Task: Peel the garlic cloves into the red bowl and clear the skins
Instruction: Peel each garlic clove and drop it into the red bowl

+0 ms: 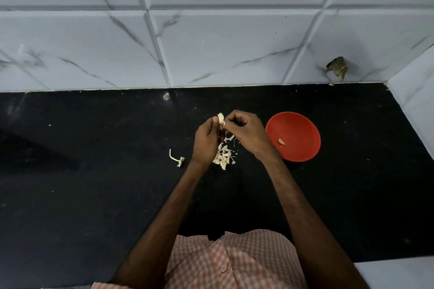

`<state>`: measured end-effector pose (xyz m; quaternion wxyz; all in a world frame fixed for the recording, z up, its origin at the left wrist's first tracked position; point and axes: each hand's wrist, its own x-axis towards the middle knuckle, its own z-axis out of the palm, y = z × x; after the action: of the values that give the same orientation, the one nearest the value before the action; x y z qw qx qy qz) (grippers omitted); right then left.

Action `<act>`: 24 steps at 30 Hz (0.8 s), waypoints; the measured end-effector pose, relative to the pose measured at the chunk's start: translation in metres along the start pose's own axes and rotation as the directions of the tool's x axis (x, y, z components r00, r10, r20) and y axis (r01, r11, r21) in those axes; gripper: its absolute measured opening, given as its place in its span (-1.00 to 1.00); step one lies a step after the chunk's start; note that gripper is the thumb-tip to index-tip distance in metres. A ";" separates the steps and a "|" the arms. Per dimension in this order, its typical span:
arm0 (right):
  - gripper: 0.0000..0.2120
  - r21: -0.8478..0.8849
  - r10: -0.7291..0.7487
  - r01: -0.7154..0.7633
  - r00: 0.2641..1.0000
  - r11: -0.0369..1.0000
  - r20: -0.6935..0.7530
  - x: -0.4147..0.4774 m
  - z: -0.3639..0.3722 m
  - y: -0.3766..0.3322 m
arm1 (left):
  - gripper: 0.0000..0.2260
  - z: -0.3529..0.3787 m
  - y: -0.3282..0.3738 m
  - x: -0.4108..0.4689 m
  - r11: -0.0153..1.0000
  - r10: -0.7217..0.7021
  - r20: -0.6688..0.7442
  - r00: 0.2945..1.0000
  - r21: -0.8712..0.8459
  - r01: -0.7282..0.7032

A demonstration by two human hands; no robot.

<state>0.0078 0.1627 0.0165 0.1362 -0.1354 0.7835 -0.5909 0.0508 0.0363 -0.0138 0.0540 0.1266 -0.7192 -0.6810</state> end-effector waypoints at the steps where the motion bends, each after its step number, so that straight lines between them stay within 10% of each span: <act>1: -0.88 -0.003 0.006 -0.006 1.000 1.000 0.013 0.000 -0.001 0.001 | -0.64 0.000 0.001 0.000 1.000 -0.005 -0.012 1.000 -0.012 0.005; 18: -0.87 -0.315 -0.021 -0.013 0.994 0.949 -0.105 -0.001 -0.017 0.013 | -0.66 -0.002 0.003 -0.004 0.988 0.081 -0.086 0.993 0.135 -0.069; 24: -0.80 0.121 -0.032 0.041 0.997 0.992 -0.074 0.000 -0.012 0.006 | -0.69 -0.003 0.004 -0.004 0.956 0.130 -0.059 0.990 0.271 -0.110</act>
<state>0.0027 0.1748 0.0143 0.1051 -0.1199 0.7476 -0.6448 0.0548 0.0349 -0.0097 0.1050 0.1145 -0.8083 -0.5680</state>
